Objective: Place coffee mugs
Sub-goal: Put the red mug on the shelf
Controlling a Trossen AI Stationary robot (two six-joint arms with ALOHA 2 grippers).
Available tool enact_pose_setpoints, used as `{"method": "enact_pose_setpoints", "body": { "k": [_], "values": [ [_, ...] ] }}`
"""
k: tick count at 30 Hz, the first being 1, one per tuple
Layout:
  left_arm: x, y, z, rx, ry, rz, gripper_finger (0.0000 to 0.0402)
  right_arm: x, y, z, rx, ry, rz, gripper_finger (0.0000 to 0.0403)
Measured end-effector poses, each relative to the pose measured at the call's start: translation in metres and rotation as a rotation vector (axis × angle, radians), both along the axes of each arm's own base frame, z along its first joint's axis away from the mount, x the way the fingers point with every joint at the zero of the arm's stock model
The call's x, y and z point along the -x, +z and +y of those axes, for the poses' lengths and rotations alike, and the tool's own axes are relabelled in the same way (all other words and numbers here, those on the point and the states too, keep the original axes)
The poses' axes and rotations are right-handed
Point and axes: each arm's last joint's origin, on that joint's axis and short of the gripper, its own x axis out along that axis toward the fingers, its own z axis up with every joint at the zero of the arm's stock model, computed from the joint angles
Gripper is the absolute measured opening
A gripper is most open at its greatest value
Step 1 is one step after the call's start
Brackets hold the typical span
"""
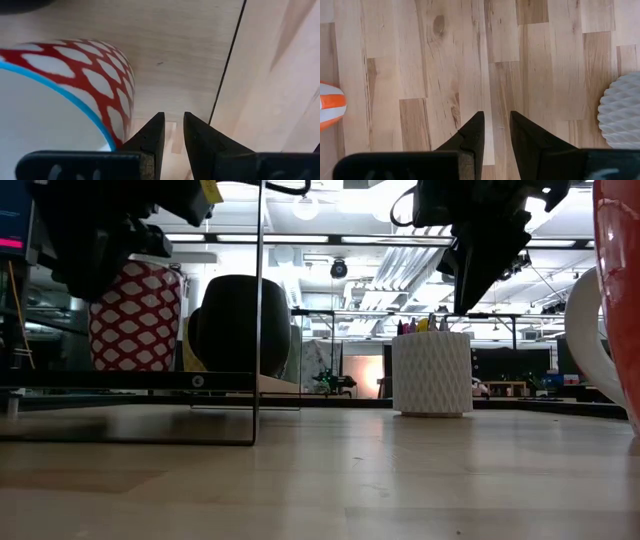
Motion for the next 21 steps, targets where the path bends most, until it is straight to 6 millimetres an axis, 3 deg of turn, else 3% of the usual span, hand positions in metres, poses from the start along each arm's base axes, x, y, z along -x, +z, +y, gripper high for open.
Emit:
{"method": "enact_pose_setpoints", "body": {
  "k": [15,21],
  "values": [
    [-0.006,0.002,0.022,-0.035,0.002,-0.009,0.0062,0.000,0.000,0.000,0.000,0.000,0.000,0.0071],
    [0.004,0.018,0.025,0.009,0.034,-0.056,0.0062,0.000,0.000,0.000,0.003,0.006,0.000,0.0071]
  ]
}}
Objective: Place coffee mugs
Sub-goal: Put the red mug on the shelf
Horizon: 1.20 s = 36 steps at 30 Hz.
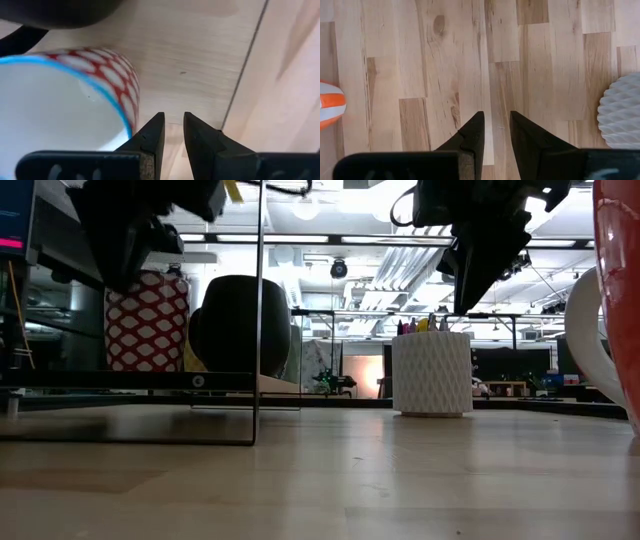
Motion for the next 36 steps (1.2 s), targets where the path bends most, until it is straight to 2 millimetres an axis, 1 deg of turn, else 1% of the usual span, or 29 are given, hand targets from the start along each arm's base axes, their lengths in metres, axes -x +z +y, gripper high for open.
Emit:
{"method": "enact_pose_setpoints", "body": {
  "k": [4,7,13,18,23,29,31,36],
  "values": [
    [0.008,0.012,0.002,0.019,0.024,-0.045,0.0062,0.000,0.000,0.000,0.000,0.000,0.000,0.0071],
    [0.011,0.017,0.003,0.025,0.024,-0.062,0.0062,0.000,0.000,0.000,-0.001,-0.002,0.000,0.0071],
    [0.010,0.015,0.001,0.069,0.016,-0.042,0.0062,0.000,0.000,0.000,-0.003,-0.006,0.000,0.0071],
    [0.011,0.014,0.001,0.058,0.016,-0.027,0.0062,0.000,0.000,0.000,-0.003,-0.006,0.000,0.0071],
    [0.010,0.014,0.003,0.000,0.009,-0.043,0.0062,0.000,0.000,0.000,-0.003,-0.007,0.000,0.0071],
    [0.011,0.014,0.003,-0.003,0.005,-0.042,0.0062,0.000,0.000,0.000,-0.003,-0.007,0.000,0.0071],
    [0.011,0.011,0.003,-0.006,0.006,-0.034,0.0062,0.000,0.000,0.000,-0.003,-0.006,0.000,0.0071],
    [0.020,-0.011,0.005,-0.024,0.014,0.048,0.0062,0.000,0.000,0.000,-0.006,-0.016,0.003,0.0071]
  ]
}}
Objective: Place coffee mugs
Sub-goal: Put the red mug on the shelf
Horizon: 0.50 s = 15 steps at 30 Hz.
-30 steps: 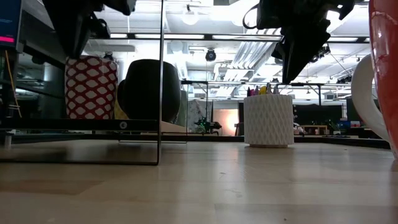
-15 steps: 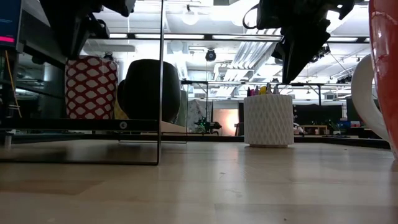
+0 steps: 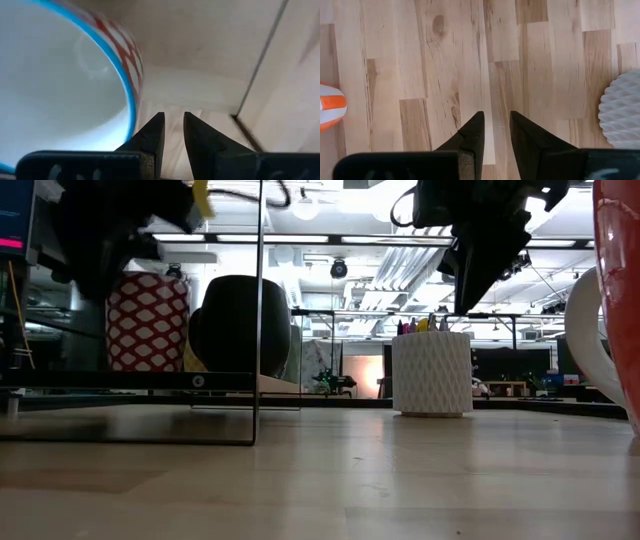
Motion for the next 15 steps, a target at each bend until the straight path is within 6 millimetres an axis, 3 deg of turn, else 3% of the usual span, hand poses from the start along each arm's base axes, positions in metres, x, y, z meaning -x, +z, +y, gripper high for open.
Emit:
{"method": "enact_pose_setpoints", "body": {
  "k": [15],
  "values": [
    [-0.002,0.001,0.012,-0.093,-0.005,-0.061,0.0062,0.000,0.000,0.000,0.003,0.007,0.002,0.0071]
  ]
}}
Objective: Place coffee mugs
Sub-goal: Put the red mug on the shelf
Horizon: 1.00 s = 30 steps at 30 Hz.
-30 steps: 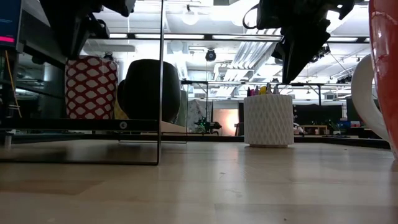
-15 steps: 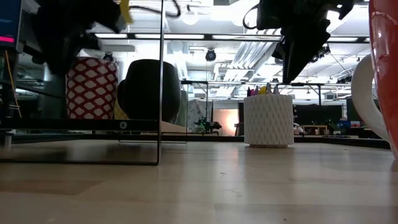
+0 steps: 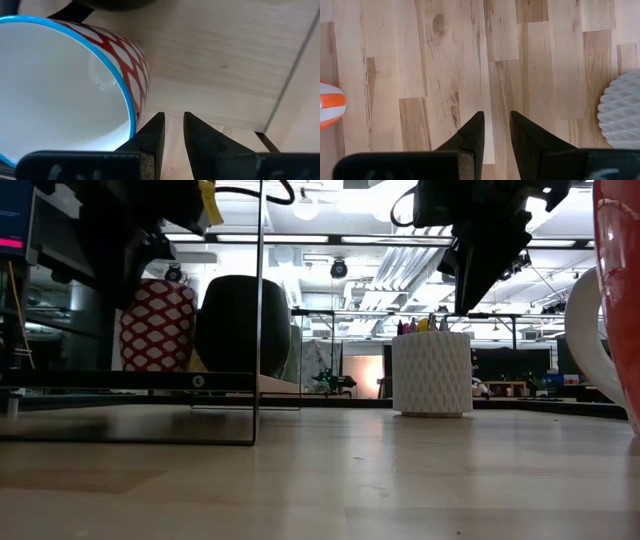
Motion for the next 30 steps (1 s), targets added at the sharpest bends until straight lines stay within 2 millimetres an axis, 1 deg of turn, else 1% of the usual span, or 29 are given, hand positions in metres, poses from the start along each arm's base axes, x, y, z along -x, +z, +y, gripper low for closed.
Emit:
{"method": "enact_pose_setpoints", "body": {
  "k": [11,18,24,30],
  "values": [
    [-0.004,0.000,0.018,-0.040,0.005,0.000,0.0062,0.000,0.000,0.000,0.000,-0.001,0.000,0.0071],
    [-0.005,0.000,0.026,-0.057,0.005,0.002,0.0062,0.000,0.000,0.000,0.000,-0.001,0.000,0.0071],
    [-0.002,0.001,0.023,0.063,0.012,0.029,0.0062,0.000,0.000,0.000,0.001,0.002,0.000,0.0071],
    [0.006,0.001,0.023,0.023,0.029,0.105,0.0062,0.000,0.000,0.000,-0.003,-0.008,0.001,0.0071]
  ]
}}
